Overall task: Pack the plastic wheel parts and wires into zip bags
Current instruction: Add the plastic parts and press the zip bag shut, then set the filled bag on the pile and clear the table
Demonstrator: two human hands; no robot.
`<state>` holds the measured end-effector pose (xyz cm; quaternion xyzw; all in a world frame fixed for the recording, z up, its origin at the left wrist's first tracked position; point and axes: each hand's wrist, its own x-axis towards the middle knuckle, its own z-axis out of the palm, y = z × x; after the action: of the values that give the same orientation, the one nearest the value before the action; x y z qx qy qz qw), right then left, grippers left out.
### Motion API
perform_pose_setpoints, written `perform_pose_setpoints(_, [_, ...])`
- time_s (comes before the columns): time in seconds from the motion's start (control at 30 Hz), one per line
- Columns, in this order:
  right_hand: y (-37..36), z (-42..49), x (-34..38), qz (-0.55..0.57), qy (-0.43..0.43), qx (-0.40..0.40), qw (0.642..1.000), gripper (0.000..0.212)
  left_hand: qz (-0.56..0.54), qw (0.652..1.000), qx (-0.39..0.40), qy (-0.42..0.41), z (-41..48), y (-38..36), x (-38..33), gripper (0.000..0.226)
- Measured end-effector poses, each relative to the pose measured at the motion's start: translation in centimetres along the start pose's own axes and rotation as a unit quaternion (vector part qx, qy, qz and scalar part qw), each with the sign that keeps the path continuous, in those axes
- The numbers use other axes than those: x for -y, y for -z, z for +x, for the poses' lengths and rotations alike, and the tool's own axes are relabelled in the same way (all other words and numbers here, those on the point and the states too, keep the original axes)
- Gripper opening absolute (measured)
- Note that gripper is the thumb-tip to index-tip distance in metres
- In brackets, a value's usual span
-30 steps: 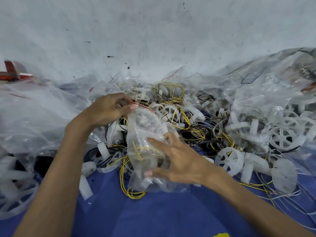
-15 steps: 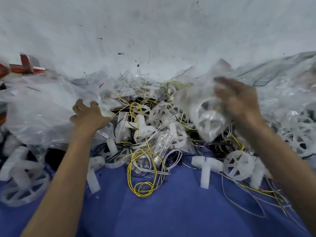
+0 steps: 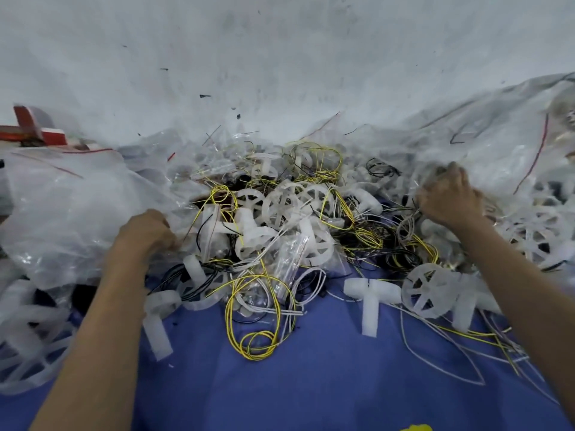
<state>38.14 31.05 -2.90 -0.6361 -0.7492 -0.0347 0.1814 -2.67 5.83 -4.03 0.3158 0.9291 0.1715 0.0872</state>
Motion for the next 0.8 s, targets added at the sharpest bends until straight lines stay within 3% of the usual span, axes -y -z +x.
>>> perform_pose_setpoints(0.1, [0.5,0.0,0.3,-0.044,0.002,0.007,0.999,0.053,-0.003,1.000,-0.010,-0.011,-0.1,0.0,0.2,0.040])
perform_pose_setpoints(0.23, [1.3,0.4,0.7,-0.054,-0.020,0.040,0.998,0.062,-0.027,0.998,-0.056,0.000,-0.6,0.5,-0.5,0.039])
perform_pose_setpoints(0.4, [1.1,1.0,1.1,-0.115,0.000,-0.059,0.992,0.067,-0.049,0.992,-0.111,-0.043,-1.5,1.6,-1.4,0.032])
perform_pose_setpoints(0.57, [1.1,2.3,-1.7,-0.125,-0.101,0.014,0.987,0.081,-0.109,0.974,-0.166,-0.109,-2.8,2.5,-2.7,0.029])
perform_pose_setpoints(0.7, [1.8,2.5,-1.5,-0.093,-0.118,0.022,0.988,0.086,-0.175,0.948,-0.226,-0.144,-3.5,3.1,-3.8,0.028])
perform_pose_setpoints(0.8, [2.3,2.2,-0.7,-0.106,-0.135,0.046,0.984,0.088,-0.238,0.893,-0.307,-0.227,-4.5,3.2,-5.7,0.029])
